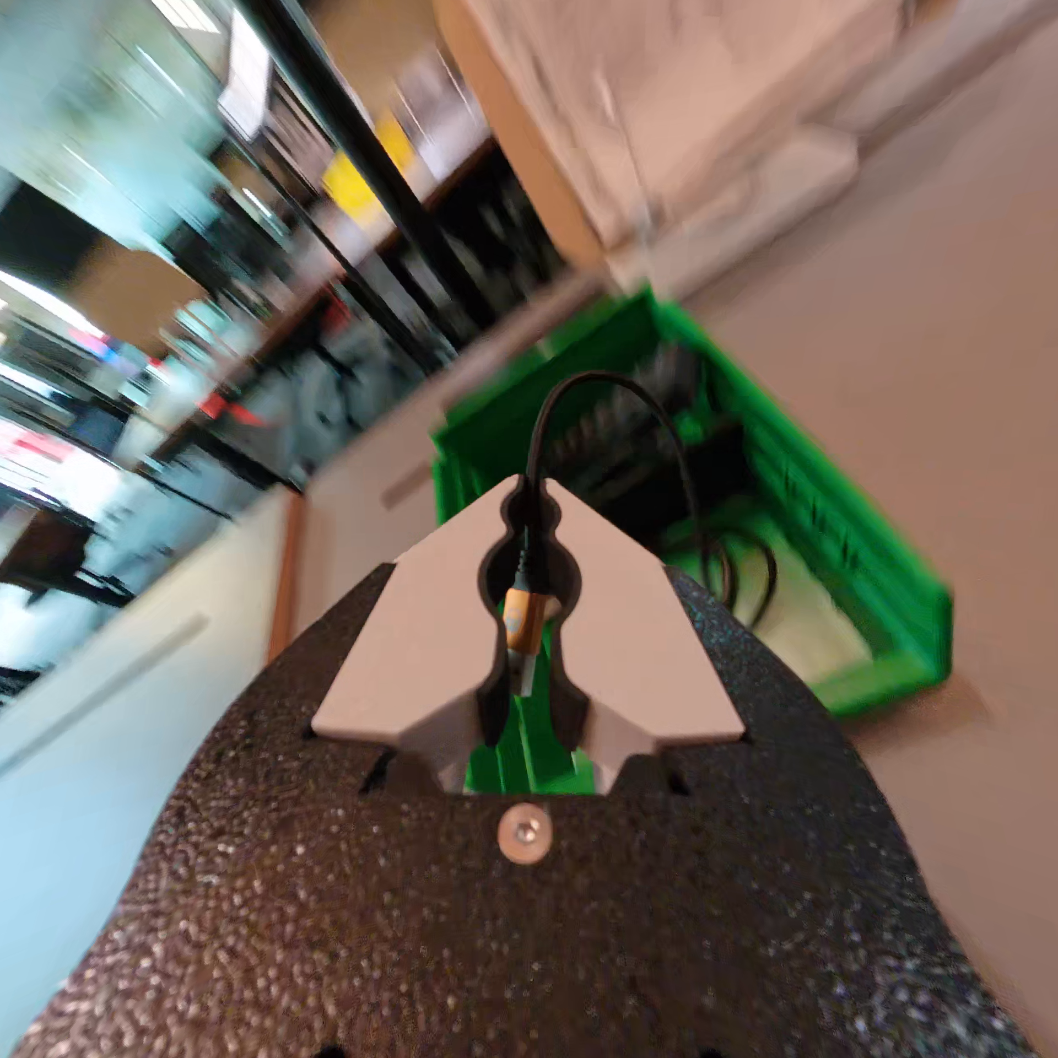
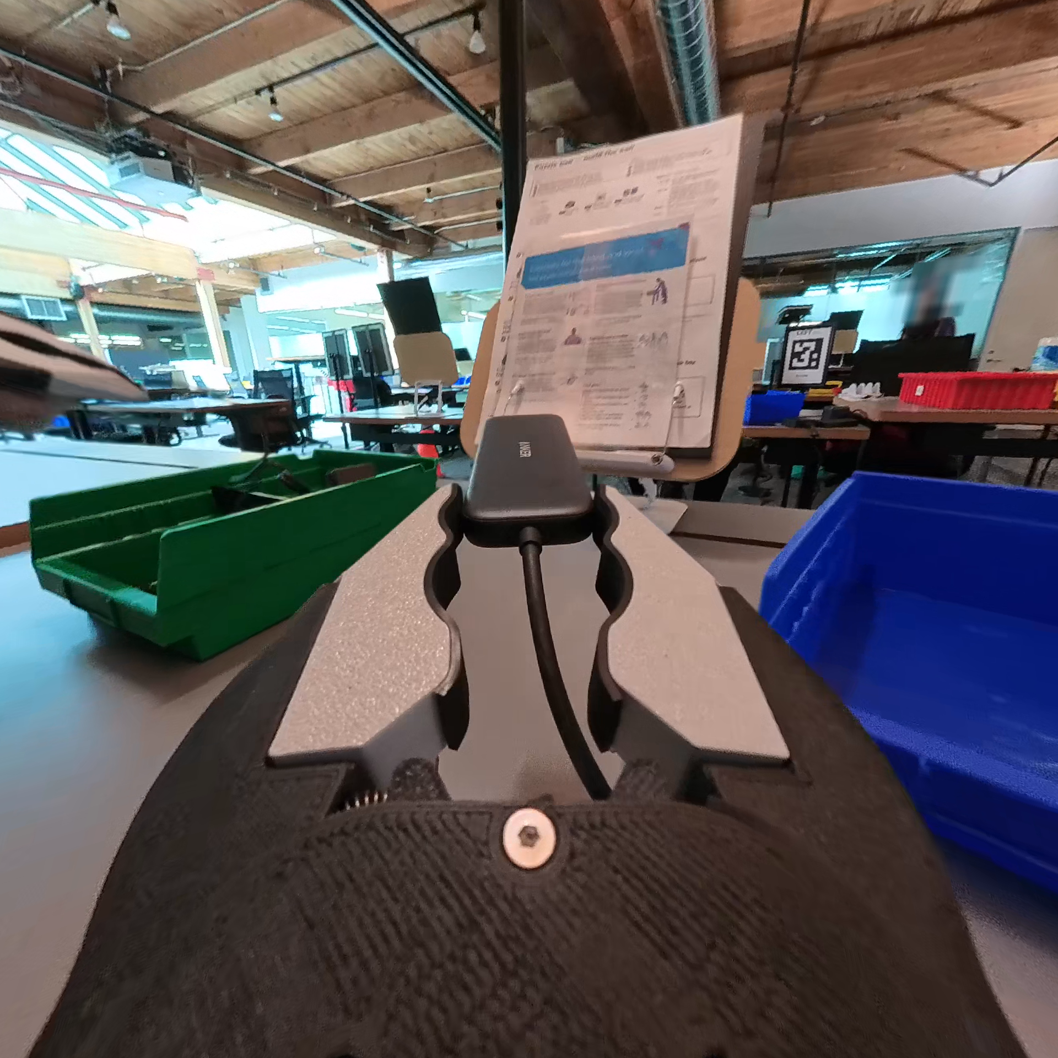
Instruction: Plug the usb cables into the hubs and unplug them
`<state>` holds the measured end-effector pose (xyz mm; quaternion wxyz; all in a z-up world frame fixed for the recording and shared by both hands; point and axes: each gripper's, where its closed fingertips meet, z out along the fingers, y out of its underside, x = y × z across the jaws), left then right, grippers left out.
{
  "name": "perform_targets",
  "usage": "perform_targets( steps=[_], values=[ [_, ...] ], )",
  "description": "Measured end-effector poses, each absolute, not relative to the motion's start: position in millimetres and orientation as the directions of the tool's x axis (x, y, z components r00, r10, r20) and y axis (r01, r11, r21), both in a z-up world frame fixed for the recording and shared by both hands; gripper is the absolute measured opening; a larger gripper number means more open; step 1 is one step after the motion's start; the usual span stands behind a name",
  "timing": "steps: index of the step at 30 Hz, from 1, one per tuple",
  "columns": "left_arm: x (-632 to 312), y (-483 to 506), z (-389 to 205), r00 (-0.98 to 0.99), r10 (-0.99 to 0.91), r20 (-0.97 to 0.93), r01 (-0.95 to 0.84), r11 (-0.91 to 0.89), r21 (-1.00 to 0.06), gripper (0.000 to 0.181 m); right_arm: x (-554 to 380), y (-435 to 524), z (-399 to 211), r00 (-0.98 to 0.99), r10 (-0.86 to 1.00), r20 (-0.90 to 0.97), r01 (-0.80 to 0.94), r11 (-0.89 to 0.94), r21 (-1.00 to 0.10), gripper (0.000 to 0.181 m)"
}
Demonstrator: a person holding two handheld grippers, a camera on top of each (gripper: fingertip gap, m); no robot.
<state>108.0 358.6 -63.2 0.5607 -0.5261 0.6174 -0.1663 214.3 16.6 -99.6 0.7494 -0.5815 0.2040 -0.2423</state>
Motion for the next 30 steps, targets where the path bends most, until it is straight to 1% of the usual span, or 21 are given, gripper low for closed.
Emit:
perform_targets(
  steps=[1, 3, 5, 6, 7, 9, 12, 13, 14, 17, 18, 19, 20, 21, 23, 25, 28, 30],
  values=[
    [110, 342, -35, 0.231, -0.812, -0.537, -0.345, 0.447, -0.825, 0.0, 216, 12, -95, 0.796, -0.605, -0.025, 0.132, 0.214, -0.968, 0.045],
    [115, 290, 2, 0.212, -0.807, -0.551, -0.112, 0.54, -0.834, 0.0, 217, 4, -85, 0.789, -0.613, -0.03, 0.145, 0.233, -0.962, 0.045],
    [125, 236, 15, 0.124, -0.814, -0.567, 0.076, 0.578, -0.813, 0.0, 218, -5, -75, 0.779, -0.627, -0.027, 0.166, 0.248, -0.955, 0.045],
    [132, 215, 12, 0.087, -0.812, -0.577, 0.139, 0.584, -0.8, 0.0, 219, -10, -71, 0.772, -0.635, -0.022, 0.177, 0.248, -0.952, 0.045],
    [142, 198, 3, 0.047, -0.816, -0.577, 0.161, 0.576, -0.801, 0.0, 221, -16, -67, 0.763, -0.646, -0.017, 0.19, 0.249, -0.95, 0.045],
    [166, 161, -36, -0.123, -0.778, -0.616, 0.145, 0.599, -0.787, 0.001, 225, -29, -61, 0.739, -0.673, -0.02, 0.207, 0.256, -0.944, 0.045],
    [193, 132, -102, -0.288, -0.688, -0.666, 0.059, 0.682, -0.729, 0.001, 232, -47, -55, 0.713, -0.7, -0.039, 0.219, 0.275, -0.936, 0.045],
    [197, 122, -119, -0.345, -0.652, -0.675, 0.063, 0.702, -0.71, 0.001, 233, -49, -55, 0.715, -0.698, -0.042, 0.213, 0.275, -0.938, 0.045],
    [198, 111, -134, -0.412, -0.612, -0.676, 0.085, 0.712, -0.697, 0.0, 234, -51, -55, 0.716, -0.697, -0.047, 0.209, 0.278, -0.938, 0.045],
    [195, 93, -178, -0.604, -0.534, -0.592, 0.052, 0.715, -0.698, 0.001, 236, -53, -55, 0.721, -0.691, -0.05, 0.204, 0.281, -0.938, 0.045],
    [191, 89, -192, -0.66, -0.504, -0.557, 0.042, 0.716, -0.697, 0.006, 236, -53, -56, 0.72, -0.692, -0.046, 0.205, 0.275, -0.939, 0.045],
    [187, 88, -206, -0.708, -0.487, -0.511, 0.004, 0.721, -0.692, 0.023, 237, -53, -57, 0.717, -0.696, -0.04, 0.207, 0.268, -0.941, 0.045],
    [187, 90, -215, -0.724, -0.499, -0.476, -0.049, 0.726, -0.686, 0.039, 238, -52, -58, 0.715, -0.698, -0.036, 0.207, 0.262, -0.943, 0.045],
    [187, 93, -218, -0.729, -0.514, -0.453, -0.091, 0.728, -0.68, 0.045, 238, -53, -59, 0.716, -0.697, -0.038, 0.204, 0.261, -0.944, 0.045],
    [186, 96, -210, -0.718, -0.539, -0.44, -0.129, 0.725, -0.677, 0.046, 238, -54, -59, 0.72, -0.693, -0.042, 0.2, 0.266, -0.943, 0.045],
    [186, 104, -192, -0.663, -0.605, -0.441, -0.182, 0.701, -0.689, 0.044, 239, -55, -60, 0.716, -0.697, -0.04, 0.198, 0.258, -0.946, 0.045],
    [184, 122, -171, -0.567, -0.744, -0.354, -0.334, 0.601, -0.726, 0.043, 239, -58, -58, 0.721, -0.69, -0.057, 0.189, 0.276, -0.942, 0.045],
    [172, 123, -176, -0.593, -0.749, -0.298, -0.402, 0.595, -0.696, 0.039, 240, -59, -59, 0.716, -0.696, -0.052, 0.192, 0.268, -0.944, 0.045]
  ],
)
